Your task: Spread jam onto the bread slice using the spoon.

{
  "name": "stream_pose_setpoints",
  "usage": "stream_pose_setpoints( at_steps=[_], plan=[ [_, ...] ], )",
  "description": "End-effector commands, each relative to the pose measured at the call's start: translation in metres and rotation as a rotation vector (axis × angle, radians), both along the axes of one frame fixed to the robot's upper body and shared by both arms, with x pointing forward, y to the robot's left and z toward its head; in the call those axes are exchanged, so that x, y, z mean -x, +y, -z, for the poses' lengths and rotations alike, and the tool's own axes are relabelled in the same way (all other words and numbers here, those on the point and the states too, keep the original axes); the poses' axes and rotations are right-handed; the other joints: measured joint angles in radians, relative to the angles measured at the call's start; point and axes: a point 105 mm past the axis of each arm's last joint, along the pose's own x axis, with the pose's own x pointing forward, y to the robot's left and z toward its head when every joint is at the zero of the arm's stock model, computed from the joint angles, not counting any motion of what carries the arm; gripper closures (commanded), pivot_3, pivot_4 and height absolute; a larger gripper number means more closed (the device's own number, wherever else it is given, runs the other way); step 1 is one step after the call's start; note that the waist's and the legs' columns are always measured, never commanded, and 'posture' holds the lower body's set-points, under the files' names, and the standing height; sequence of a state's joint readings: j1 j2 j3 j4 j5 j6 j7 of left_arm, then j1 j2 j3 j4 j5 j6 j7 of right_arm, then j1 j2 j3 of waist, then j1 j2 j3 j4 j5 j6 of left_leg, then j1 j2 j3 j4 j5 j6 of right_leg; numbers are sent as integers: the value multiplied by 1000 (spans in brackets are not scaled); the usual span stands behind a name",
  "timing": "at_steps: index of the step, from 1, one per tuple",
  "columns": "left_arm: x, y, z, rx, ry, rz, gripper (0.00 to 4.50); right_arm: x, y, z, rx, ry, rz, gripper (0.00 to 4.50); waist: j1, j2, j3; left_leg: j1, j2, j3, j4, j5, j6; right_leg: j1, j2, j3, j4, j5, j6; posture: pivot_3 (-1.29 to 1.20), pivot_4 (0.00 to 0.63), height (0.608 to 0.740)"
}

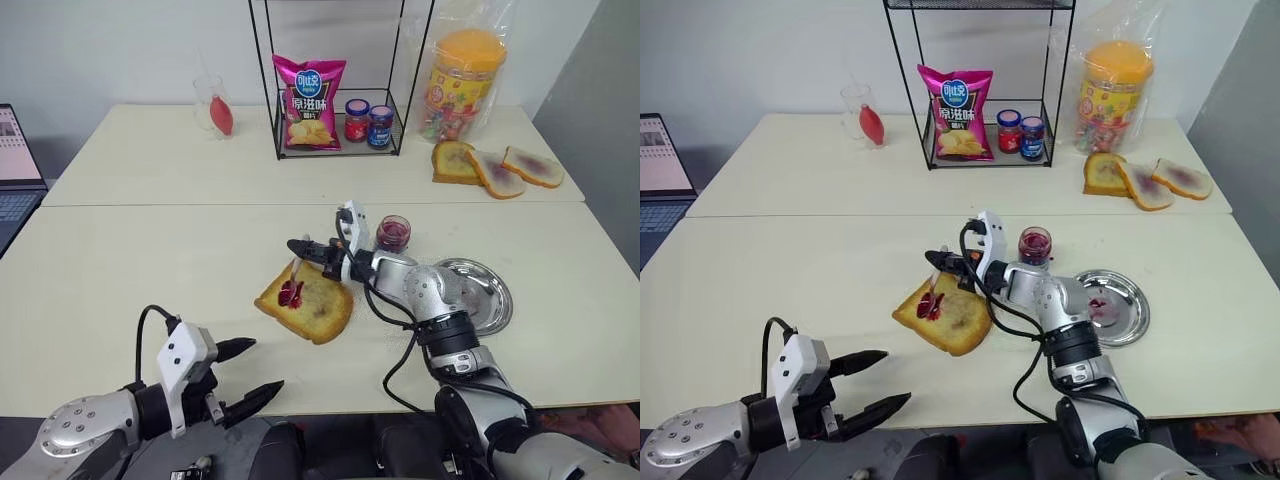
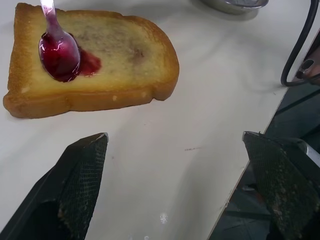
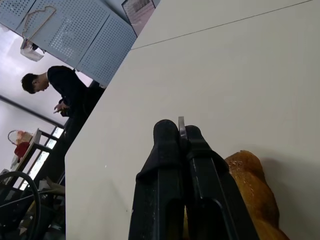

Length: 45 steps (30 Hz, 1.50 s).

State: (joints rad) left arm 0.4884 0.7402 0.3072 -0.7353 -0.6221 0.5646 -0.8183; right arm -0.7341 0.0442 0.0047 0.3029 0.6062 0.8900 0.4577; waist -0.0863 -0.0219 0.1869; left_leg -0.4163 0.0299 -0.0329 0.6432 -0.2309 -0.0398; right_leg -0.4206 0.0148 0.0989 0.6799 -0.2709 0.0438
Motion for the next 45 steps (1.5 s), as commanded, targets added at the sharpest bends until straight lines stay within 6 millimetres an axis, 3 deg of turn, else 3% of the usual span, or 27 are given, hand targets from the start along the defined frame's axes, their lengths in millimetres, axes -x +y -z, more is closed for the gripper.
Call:
stream_pose_setpoints(
  at_steps=[1,11,18,22,26,30,34,40,45],
  plan=[
    [-2,-3,-3,-7,-34,27,0,2,-16,1,45,-23,3,4489,1,0,0,0,0,0,0,0,0,0,0,0,0,0,0,0,150,740],
    [-9,-4,-2,-6,-41,53,0,9,-44,-5,81,-18,-12,4489,1,0,0,0,0,0,0,0,0,0,0,0,0,0,0,0,150,740],
    [-9,-4,-2,-8,-45,49,0,15,-58,-21,55,-1,-34,4489,0,0,0,0,0,0,0,0,0,0,0,1,0,0,0,0,150,740],
    [-9,-4,-2,-9,-47,47,0,7,-40,-37,-33,17,-23,4489,-1,0,0,0,0,0,0,0,0,0,0,0,0,0,0,0,150,740],
    [-10,-4,-3,-13,-49,48,0,0,-22,-40,-65,33,-12,4489,-6,0,0,0,1,1,0,0,0,0,1,0,0,1,0,0,150,740],
    [-10,-4,-3,-16,-50,48,0,-9,-9,-34,-61,38,8,4489,-5,0,0,0,1,0,0,0,0,-1,1,0,0,0,-1,0,150,740],
    [-9,-5,-3,-18,-50,50,0,-18,-10,-21,-10,19,48,4489,-1,0,0,0,0,1,0,0,0,0,0,0,-1,0,0,0,150,740],
    [-9,-5,-2,-17,-47,51,0,-23,-35,-8,33,21,102,4489,0,0,0,0,0,0,0,0,0,0,0,0,0,0,0,0,150,740],
    [-12,-6,-1,-16,-48,61,0,-18,-50,-9,50,16,97,4489,0,0,0,0,0,1,0,0,0,0,0,1,0,1,0,0,150,740]
  ],
)
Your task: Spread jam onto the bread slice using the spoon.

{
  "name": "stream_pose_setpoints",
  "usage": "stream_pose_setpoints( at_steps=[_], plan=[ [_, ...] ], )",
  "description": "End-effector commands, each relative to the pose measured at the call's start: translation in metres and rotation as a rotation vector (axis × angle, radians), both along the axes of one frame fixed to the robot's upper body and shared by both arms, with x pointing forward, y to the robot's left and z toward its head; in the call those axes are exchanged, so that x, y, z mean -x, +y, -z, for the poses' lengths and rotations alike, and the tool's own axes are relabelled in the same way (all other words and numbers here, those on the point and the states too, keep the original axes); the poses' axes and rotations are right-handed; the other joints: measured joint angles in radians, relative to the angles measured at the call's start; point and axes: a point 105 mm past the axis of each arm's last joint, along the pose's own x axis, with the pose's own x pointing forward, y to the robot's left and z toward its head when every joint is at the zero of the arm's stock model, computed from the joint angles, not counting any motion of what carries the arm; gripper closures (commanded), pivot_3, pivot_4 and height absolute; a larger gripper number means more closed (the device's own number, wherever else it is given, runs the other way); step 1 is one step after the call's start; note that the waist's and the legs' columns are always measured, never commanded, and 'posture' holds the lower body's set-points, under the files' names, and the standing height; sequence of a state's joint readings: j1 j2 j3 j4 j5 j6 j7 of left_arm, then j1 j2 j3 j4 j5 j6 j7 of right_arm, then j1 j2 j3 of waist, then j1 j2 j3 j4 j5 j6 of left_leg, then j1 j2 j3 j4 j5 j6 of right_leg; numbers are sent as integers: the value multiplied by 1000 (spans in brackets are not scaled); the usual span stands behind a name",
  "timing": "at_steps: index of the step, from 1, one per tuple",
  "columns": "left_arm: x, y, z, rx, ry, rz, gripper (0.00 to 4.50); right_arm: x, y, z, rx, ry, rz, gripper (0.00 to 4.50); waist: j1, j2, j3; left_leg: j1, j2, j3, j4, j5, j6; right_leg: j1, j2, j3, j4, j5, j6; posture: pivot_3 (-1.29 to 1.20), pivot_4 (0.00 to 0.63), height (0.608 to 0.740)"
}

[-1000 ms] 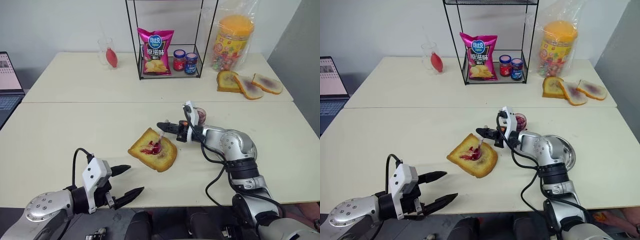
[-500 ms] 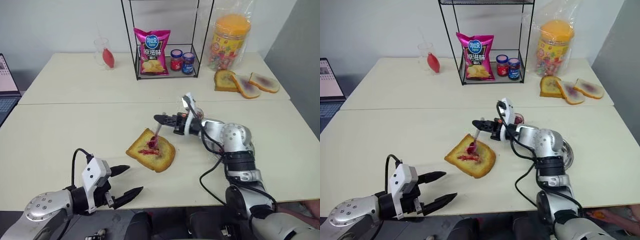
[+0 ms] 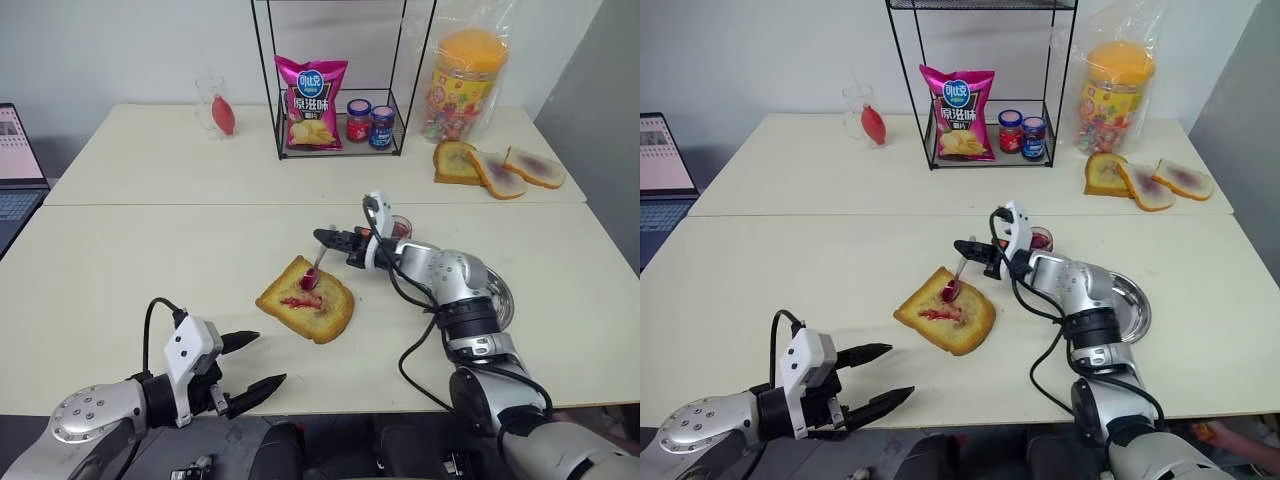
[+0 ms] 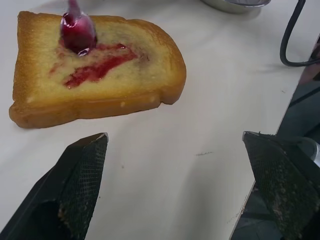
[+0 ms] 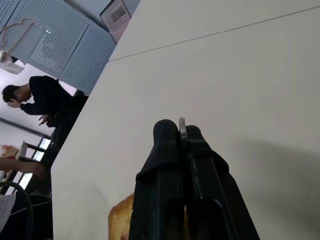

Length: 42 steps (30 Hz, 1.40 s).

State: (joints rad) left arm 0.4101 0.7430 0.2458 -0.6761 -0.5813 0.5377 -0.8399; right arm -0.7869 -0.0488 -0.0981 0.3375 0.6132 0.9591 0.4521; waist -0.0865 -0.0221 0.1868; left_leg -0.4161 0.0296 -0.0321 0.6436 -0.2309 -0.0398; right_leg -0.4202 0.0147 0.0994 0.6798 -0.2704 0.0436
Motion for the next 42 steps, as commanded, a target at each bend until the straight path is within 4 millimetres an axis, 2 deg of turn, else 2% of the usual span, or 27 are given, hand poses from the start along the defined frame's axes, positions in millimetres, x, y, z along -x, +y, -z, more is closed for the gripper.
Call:
stream_pose_setpoints(
  at_steps=[1,8,12,14,16,20,23,25,26,28,30,33,36,39,42],
  plan=[
    [-2,-3,-4,-11,-28,27,0,5,-11,-3,26,-15,-1,4489,0,0,0,0,0,0,0,0,0,0,0,0,0,0,0,0,150,740],
    [-5,-3,-5,-11,-32,32,0,21,-13,-20,-19,-21,-72,4489,0,0,0,0,0,0,0,0,0,0,0,0,0,0,0,0,150,740],
    [-6,-3,-6,-12,-37,36,0,33,-10,-63,-214,-20,-152,4489,0,0,0,0,0,0,-1,0,0,-1,0,0,0,0,0,0,150,740],
    [-7,-4,-7,-14,-40,46,0,39,-16,-73,-227,-30,-166,4489,-1,0,0,0,1,-1,0,0,0,0,1,0,0,0,0,0,150,740],
    [-9,-4,-9,-19,-50,60,0,48,-23,-79,-211,-65,-186,4489,-1,0,0,0,1,-1,0,0,0,0,1,0,0,0,0,0,150,740],
    [-20,-13,-20,1,-84,137,0,68,-51,-90,-221,-117,-210,4489,6,0,0,-1,0,-1,0,0,0,0,1,-1,0,0,0,0,150,740],
    [-27,-30,-30,11,-114,253,0,74,-75,-106,-229,-201,-130,4489,4,0,0,-1,0,-2,0,0,0,0,1,-1,-1,0,0,0,150,740],
    [-31,-38,-34,18,-125,300,0,75,-85,-112,-228,-231,-74,4489,3,1,0,-1,-1,-1,0,0,0,0,1,-1,0,0,0,0,150,740],
    [-33,-46,-37,26,-138,349,0,78,-97,-112,-219,-250,-23,4489,2,1,0,-1,0,-1,0,0,0,0,1,-1,0,0,1,0,150,740],
    [-38,-61,-44,39,-155,452,0,84,-127,-104,-167,-263,117,4489,4,0,0,-1,0,-1,0,0,0,0,1,-1,0,0,1,0,150,740],
    [-40,-68,-47,38,-161,502,0,86,-143,-98,-146,-250,205,4489,12,0,0,-2,-1,-3,0,0,0,1,1,-2,0,0,1,0,150,740],
    [-49,-83,-52,40,-189,585,0,89,-182,-82,-94,-224,429,4489,7,0,0,-2,-1,0,0,0,0,0,1,1,-1,0,1,0,150,740],
    [-62,-97,-40,-30,-241,657,0,93,-222,-53,-58,-159,675,4489,9,0,0,-2,-1,-1,0,0,0,1,1,0,-1,0,1,0,150,740],
    [-69,-105,-29,-70,-270,687,0,97,-237,-31,-74,-112,783,4489,2,1,0,0,-1,1,0,0,0,1,1,2,0,0,2,0,150,740],
    [-76,-113,-31,-43,-292,672,0,96,-243,-19,-96,-94,821,4489,-2,1,0,0,0,2,0,0,0,0,2,4,1,0,2,0,150,740]
  ],
)
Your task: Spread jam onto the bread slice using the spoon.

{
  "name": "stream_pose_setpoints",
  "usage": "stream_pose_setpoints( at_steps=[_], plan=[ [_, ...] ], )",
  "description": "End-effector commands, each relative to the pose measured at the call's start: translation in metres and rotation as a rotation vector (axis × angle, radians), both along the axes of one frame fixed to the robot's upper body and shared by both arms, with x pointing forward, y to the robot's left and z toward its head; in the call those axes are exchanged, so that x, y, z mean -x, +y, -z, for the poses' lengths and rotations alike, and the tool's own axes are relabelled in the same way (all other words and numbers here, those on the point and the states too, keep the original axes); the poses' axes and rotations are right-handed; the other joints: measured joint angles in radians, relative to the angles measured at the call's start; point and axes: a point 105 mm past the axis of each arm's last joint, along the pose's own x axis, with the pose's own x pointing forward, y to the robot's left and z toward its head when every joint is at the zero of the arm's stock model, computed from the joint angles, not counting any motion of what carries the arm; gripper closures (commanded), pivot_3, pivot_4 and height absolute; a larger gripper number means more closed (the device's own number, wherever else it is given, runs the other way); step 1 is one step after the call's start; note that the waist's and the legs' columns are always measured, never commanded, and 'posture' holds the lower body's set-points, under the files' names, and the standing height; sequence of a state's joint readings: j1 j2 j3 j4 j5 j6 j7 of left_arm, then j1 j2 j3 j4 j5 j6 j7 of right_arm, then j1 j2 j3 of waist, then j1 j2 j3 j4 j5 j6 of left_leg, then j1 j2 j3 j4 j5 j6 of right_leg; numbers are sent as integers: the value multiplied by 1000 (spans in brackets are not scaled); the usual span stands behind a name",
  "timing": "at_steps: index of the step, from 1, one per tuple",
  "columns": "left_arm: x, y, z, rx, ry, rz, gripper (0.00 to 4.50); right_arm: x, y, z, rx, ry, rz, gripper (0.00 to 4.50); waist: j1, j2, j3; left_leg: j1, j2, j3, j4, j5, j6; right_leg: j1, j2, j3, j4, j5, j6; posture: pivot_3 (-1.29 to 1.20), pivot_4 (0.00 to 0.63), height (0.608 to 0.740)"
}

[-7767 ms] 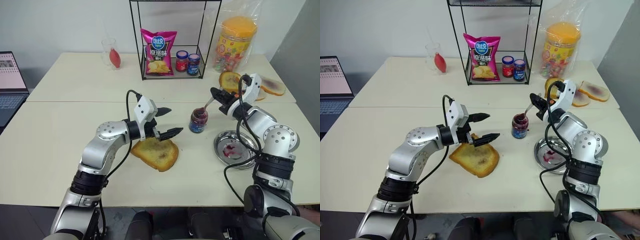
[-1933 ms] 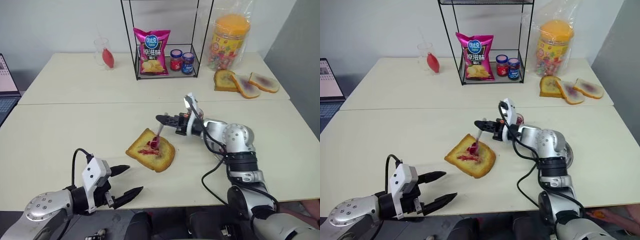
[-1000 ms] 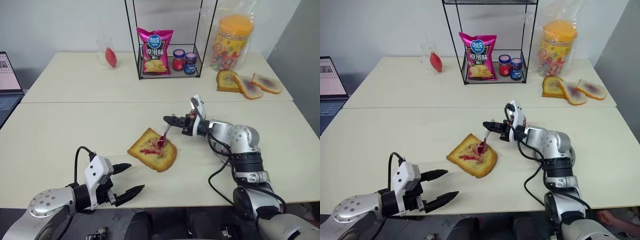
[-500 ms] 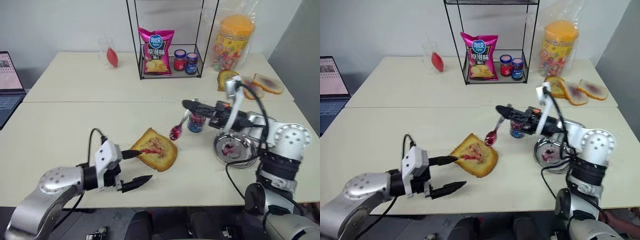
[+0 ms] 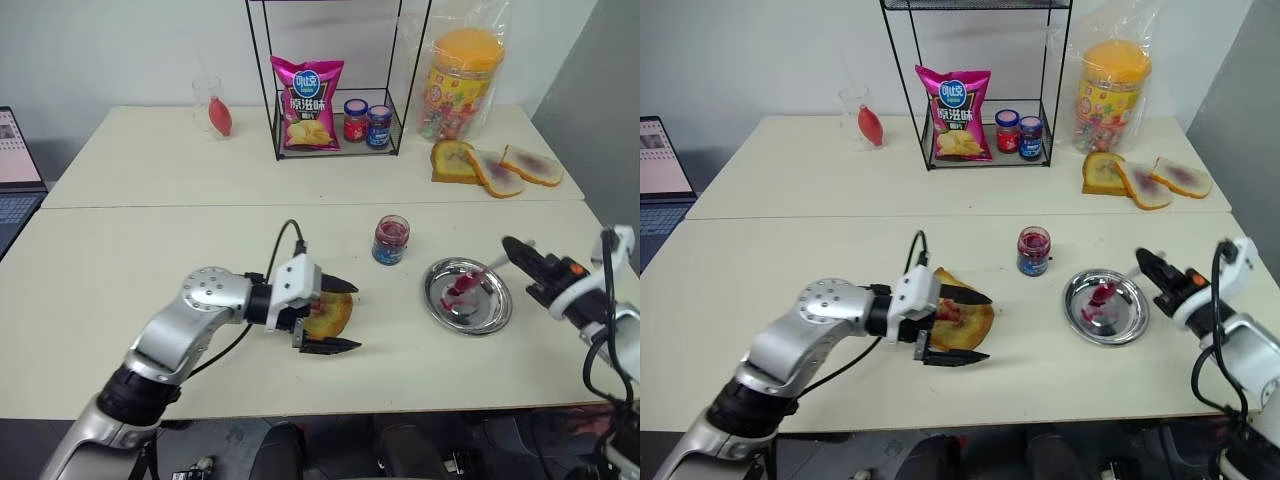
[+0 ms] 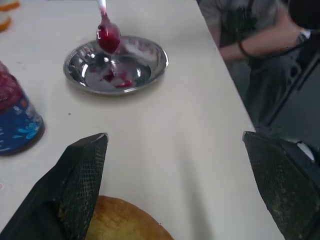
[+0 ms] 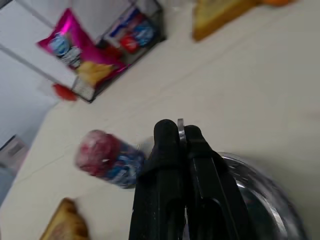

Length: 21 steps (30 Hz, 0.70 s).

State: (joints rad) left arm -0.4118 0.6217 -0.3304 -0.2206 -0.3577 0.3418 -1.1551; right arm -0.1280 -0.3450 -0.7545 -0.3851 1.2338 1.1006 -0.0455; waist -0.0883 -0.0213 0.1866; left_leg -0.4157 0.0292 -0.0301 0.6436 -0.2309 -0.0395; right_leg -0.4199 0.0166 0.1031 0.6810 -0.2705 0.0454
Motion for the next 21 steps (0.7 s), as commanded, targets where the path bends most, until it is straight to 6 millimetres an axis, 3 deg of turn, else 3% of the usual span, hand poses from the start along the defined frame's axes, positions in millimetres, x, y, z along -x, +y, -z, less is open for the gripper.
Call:
stream_pose_setpoints(
  at_steps=[1,4,10,21],
  plan=[
    [-6,-10,-9,27,-70,14,0,-4,-8,-4,-18,-71,55,4489,0,0,0,0,0,0,0,0,0,0,0,0,0,0,0,0,150,740],
    [-9,-18,-11,52,-73,8,0,-9,-18,12,-47,-46,88,4489,4,0,0,0,0,0,1,0,0,1,0,0,0,1,1,0,150,740],
    [-10,-21,-14,71,-79,-7,0,-19,-22,24,-72,-41,71,4489,6,1,0,0,0,1,1,0,0,1,0,1,-1,1,1,0,150,740],
    [-8,-15,-13,71,-83,-45,0,-23,-25,29,-77,-34,62,2218,7,1,0,0,-1,0,1,0,0,1,0,0,-1,1,1,0,150,740]
  ],
)
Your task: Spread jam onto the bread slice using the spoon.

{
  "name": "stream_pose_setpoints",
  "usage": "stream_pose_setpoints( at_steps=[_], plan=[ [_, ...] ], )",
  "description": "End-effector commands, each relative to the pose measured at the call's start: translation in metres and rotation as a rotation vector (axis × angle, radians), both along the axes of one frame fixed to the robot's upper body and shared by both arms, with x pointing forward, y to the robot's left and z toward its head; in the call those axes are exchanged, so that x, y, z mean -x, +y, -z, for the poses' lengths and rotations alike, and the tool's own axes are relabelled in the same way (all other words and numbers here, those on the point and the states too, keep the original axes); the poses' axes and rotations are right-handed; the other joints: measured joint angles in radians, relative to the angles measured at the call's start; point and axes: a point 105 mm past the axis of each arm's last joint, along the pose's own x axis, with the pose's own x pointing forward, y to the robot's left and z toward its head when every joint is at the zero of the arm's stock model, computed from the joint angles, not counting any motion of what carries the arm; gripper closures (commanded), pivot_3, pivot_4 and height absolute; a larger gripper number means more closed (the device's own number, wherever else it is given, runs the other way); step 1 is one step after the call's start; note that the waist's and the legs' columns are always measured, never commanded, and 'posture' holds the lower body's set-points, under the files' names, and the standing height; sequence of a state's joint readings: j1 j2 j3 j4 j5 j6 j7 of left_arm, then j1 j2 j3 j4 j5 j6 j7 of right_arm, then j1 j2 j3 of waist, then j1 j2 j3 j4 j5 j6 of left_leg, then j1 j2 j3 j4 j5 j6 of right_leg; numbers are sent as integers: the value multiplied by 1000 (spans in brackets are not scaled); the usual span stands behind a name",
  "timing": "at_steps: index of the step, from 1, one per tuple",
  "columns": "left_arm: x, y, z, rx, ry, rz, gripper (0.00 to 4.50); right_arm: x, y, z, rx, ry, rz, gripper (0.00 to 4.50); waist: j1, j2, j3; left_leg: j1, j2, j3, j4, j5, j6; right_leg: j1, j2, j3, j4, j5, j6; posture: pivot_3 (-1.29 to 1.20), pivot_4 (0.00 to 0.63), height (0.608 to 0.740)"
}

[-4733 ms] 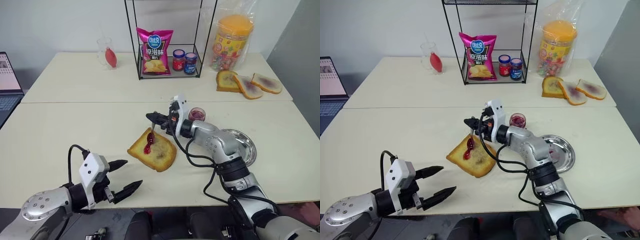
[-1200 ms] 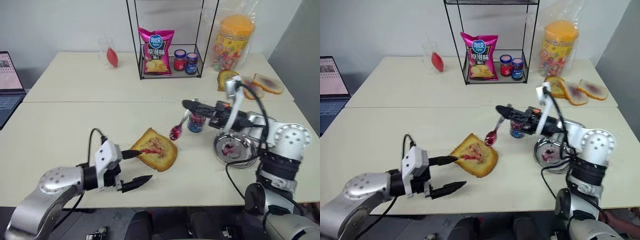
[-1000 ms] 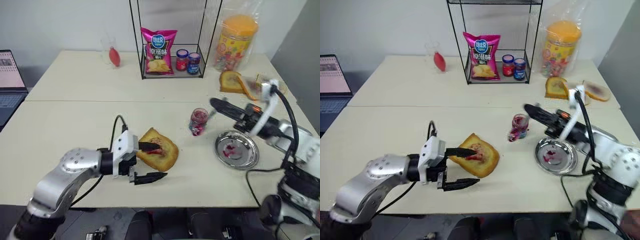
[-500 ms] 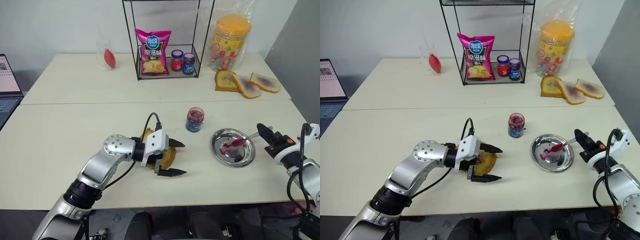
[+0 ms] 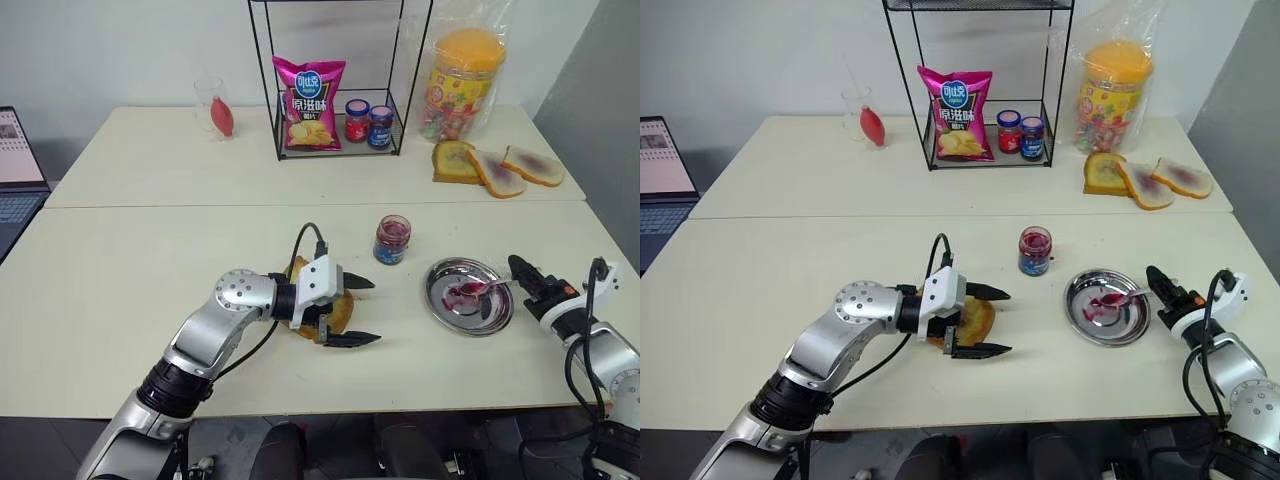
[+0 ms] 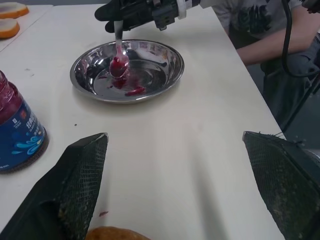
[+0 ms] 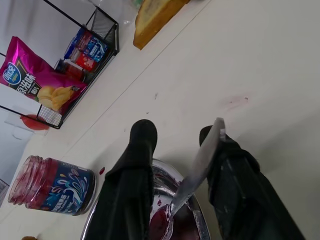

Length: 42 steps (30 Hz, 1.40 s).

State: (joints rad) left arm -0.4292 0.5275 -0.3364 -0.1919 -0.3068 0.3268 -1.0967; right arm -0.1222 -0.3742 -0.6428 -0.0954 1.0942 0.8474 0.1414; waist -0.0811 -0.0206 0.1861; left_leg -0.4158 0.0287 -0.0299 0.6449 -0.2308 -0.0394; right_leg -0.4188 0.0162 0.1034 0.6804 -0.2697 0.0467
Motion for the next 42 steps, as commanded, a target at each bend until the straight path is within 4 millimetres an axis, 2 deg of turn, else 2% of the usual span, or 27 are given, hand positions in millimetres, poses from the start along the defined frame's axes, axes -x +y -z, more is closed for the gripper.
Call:
stream_pose_setpoints(
  at_steps=[1,4,10,15,21,24,28,30,31,32,34,35,40,42],
  plan=[
    [1,3,-11,15,-46,-10,0,-3,-1,-11,8,-47,-6,1937,0,0,0,0,0,0,0,0,0,0,0,0,0,0,0,0,150,740],
    [1,7,-10,8,-42,-23,0,-5,-2,-10,7,-43,-11,1176,-1,0,0,0,0,0,0,0,0,0,0,0,0,0,0,0,150,740],
    [-3,10,-13,24,-58,-68,0,-9,-2,-9,15,-38,-24,72,0,0,0,0,0,0,0,0,0,0,0,0,0,0,0,0,150,740],
    [-11,12,-21,59,-93,-117,0,-9,-9,-8,33,-27,-9,72,0,0,0,0,0,0,0,0,0,0,0,0,0,0,0,0,150,740],
    [-20,24,-28,62,-115,-175,0,-10,-16,-14,59,-25,-8,72,0,0,0,0,0,0,0,0,0,0,0,0,0,0,0,0,150,740],
    [-33,41,-41,80,-145,-260,0,-2,-26,-17,117,-5,-17,72,1,0,0,0,0,0,0,0,0,0,0,0,0,0,0,0,150,740],
    [-62,90,-65,71,-228,-435,0,14,-47,-39,364,22,-75,72,5,0,0,0,0,-1,0,0,0,0,0,-1,0,0,0,0,150,740],
    [-66,101,-68,61,-236,-460,0,17,-49,-44,428,28,-109,72,6,1,0,0,-1,0,0,0,0,0,0,0,0,0,0,0,150,740],
    [-68,114,-71,43,-223,-485,0,21,-45,-53,528,21,-182,72,4,1,0,0,-1,1,0,0,0,0,0,0,0,0,0,0,150,740],
    [-69,131,-72,9,-195,-512,0,27,-33,-62,614,11,-307,72,2,1,0,1,0,1,0,0,0,0,0,0,-1,0,0,0,150,740],
    [-63,159,-72,-58,-140,-544,0,48,1,-67,721,18,-607,72,-1,2,1,1,0,2,-1,0,0,-1,0,1,0,0,0,0,150,740],
    [-61,164,-71,-72,-118,-547,0,54,9,-66,730,22,-681,72,-3,1,1,1,0,2,0,0,0,-1,0,1,0,0,0,0,150,740],
    [-51,184,-64,-132,-30,-580,0,71,28,-66,751,38,-855,72,2,-2,0,1,1,-3,0,0,0,1,0,-4,0,-1,-1,0,150,740],
    [-41,191,-60,-141,28,-572,0,74,28,-64,803,61,-900,72,6,-3,0,1,-1,-2,1,0,0,2,-2,-4,0,0,0,0,150,740]
  ],
)
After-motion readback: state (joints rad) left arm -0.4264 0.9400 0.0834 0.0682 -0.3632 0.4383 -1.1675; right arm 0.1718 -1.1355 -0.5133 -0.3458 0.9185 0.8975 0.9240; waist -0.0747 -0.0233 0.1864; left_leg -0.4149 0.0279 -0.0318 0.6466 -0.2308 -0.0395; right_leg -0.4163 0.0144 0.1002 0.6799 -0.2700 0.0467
